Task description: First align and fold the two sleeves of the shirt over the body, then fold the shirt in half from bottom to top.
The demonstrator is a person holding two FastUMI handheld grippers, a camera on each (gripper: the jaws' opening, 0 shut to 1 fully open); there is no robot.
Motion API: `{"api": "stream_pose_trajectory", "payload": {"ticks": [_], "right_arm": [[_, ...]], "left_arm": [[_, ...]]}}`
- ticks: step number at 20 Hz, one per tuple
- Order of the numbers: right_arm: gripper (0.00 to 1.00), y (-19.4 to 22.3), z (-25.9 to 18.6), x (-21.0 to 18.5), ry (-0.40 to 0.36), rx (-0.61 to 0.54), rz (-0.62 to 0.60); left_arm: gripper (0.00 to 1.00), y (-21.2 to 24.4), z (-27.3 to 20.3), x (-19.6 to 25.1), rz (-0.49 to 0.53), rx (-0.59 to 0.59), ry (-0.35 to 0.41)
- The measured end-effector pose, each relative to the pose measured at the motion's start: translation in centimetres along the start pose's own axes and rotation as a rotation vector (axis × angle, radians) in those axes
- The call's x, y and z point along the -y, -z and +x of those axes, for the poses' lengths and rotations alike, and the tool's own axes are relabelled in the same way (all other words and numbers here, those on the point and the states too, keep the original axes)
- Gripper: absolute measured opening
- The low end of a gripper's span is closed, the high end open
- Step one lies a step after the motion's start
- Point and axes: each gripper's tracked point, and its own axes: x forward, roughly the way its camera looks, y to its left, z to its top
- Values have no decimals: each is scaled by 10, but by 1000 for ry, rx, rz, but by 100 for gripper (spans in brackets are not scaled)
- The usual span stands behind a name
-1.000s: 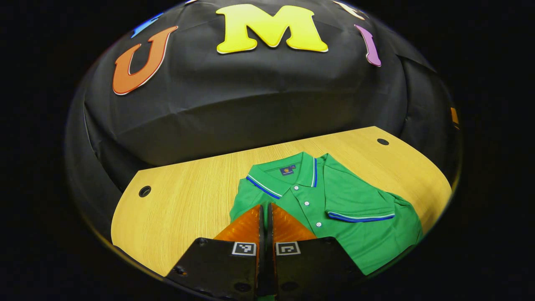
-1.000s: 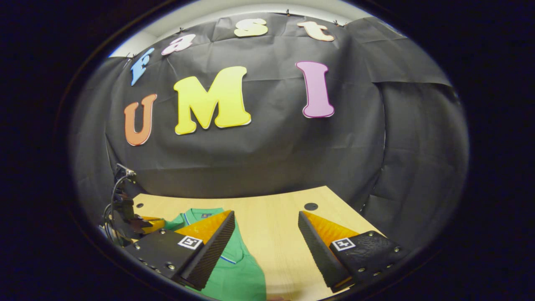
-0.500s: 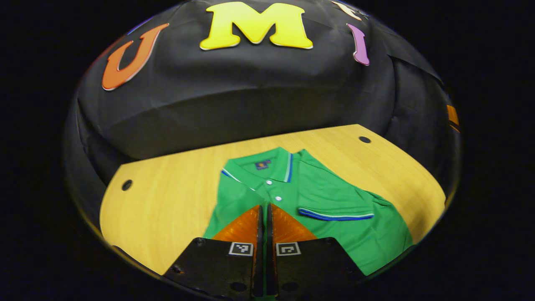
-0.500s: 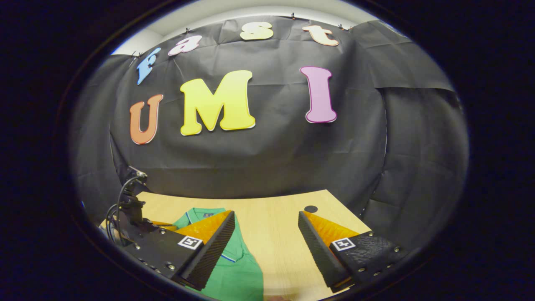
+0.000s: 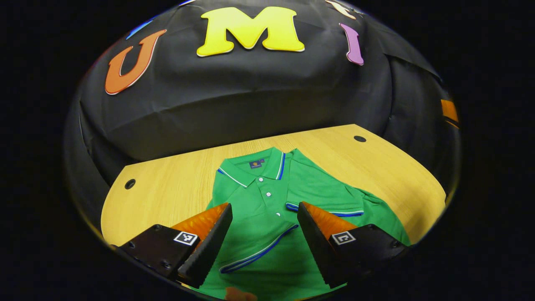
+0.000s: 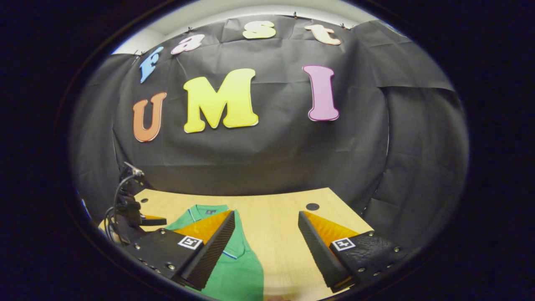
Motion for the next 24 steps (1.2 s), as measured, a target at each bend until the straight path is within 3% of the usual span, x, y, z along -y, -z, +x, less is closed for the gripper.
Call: {"api": "stream_pose_trajectory", "payload": {"ticks": [11, 19, 24], "right_arm": [[96, 23, -61, -32, -51, -2, -35], [96, 47, -143, -56, -86, -12, -72], [96, 75, -184, -63, -99, -49, -103]], "left_arm": [[100, -10, -126, -34, -161, 140, -87], [100, 19, -239, -59, -136, 244, -182], [99, 62, -284, -53, -133, 232, -204]]}}
